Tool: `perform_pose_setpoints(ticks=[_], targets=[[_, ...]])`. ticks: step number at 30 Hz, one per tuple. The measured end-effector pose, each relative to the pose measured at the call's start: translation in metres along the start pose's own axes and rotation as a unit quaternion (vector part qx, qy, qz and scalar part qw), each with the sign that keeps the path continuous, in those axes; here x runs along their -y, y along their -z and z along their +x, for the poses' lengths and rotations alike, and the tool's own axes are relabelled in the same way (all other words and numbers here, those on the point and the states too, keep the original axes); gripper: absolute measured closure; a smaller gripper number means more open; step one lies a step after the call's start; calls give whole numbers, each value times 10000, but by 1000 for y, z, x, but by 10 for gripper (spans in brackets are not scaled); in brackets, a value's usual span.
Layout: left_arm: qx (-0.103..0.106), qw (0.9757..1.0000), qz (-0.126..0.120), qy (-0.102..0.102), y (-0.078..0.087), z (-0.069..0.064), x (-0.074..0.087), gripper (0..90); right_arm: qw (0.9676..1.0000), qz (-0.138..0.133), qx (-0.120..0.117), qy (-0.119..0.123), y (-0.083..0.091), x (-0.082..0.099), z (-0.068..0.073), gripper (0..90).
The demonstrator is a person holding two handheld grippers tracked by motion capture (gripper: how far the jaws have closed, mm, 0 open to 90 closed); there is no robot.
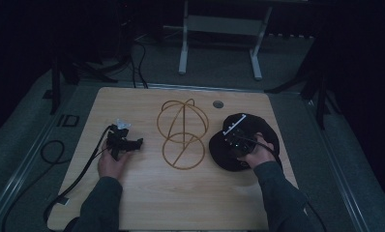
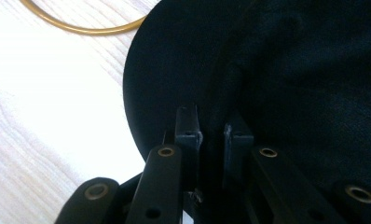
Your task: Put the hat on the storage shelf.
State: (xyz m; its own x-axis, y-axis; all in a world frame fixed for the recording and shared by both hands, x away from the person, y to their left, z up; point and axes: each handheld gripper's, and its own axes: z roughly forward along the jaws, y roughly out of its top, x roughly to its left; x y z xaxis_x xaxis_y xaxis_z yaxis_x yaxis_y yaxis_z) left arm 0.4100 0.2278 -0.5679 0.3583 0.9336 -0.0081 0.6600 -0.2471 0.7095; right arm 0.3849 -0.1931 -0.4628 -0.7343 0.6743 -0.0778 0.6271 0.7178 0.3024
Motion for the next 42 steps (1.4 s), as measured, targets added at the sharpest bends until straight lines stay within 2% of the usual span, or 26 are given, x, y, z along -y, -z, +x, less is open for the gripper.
perform_pose_setpoints(ticks=[11, 34, 42], targets=[[0, 10000, 1, -1, 0, 0, 0, 137, 9999, 5, -59, 86, 7, 0, 3, 806], [2, 10000, 2, -1, 0, 0, 0, 137, 9996, -29, 19, 271, 21, 0, 9, 804], [3, 10000, 3, -2, 0, 0, 0, 137, 9991, 5, 16, 420, 24, 1, 11, 803]])
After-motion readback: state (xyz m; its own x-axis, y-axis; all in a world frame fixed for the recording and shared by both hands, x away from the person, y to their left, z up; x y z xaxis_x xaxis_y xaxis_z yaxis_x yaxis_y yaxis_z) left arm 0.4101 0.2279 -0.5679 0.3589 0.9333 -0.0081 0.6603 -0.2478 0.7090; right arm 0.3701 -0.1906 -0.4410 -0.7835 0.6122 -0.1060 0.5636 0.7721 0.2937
